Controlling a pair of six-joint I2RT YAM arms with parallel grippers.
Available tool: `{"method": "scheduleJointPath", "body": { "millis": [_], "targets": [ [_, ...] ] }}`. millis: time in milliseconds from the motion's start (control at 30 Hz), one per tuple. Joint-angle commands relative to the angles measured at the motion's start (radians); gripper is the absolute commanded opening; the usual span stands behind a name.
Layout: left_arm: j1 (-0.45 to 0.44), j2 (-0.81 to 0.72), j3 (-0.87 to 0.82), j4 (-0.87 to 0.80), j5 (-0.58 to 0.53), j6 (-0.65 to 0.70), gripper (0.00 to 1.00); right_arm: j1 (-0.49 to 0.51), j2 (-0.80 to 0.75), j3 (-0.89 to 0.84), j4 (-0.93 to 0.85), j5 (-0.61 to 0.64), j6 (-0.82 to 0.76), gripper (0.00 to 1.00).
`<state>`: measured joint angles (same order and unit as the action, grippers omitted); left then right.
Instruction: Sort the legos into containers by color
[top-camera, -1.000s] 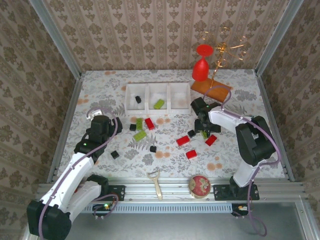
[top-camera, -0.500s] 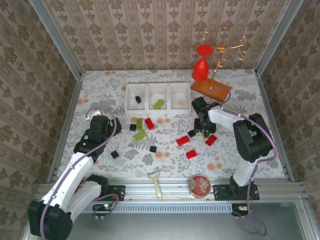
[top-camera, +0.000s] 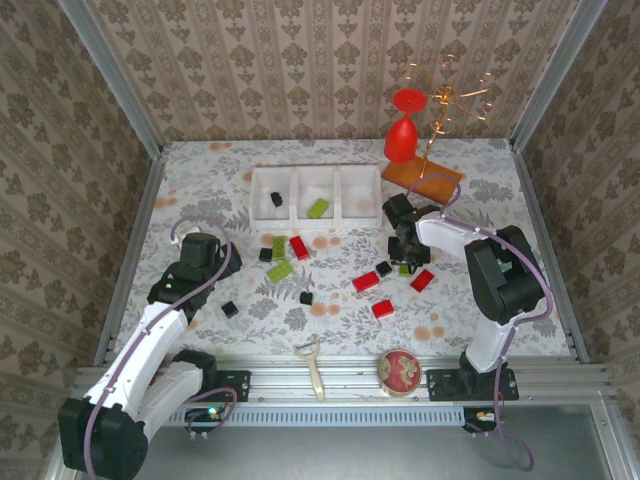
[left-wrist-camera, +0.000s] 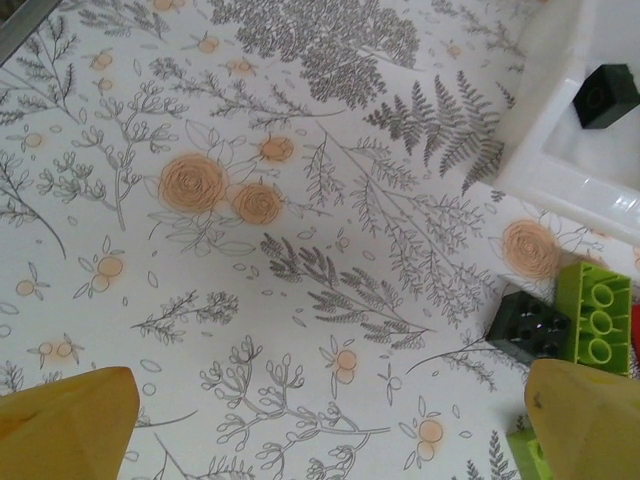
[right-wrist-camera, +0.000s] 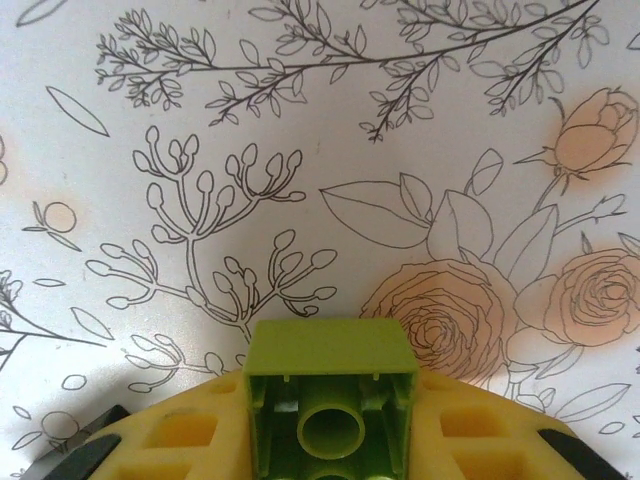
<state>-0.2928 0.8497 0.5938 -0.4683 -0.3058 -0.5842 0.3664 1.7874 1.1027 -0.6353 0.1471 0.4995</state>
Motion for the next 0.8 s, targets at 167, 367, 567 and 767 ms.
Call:
{"method": "scheduleJointPath", "body": {
  "millis": [167,367,567,767],
  "targets": [
    [0.006,-0.003,-0.024,-0.11,0.05,-0.042,1.0,0.068,-0.104,0.073,-0.038,0.062,0.017,0.22],
    [0.006,-0.012,-0.046,-0.136,0.116,-0.043,1.0,0.165,-0.077,0.189,0.01,0.069,0.034,0.22],
    [0.006,-0.072,-0.091,-0.137,0.148,-0.073,1.0,0.238,0.026,0.38,0.034,0.084,-0.003,0.22],
    [0.006,-0.125,-0.127,-0.151,0.16,-0.101,0.99,0.257,0.16,0.585,0.025,0.094,-0.036,0.22]
  ]
}}
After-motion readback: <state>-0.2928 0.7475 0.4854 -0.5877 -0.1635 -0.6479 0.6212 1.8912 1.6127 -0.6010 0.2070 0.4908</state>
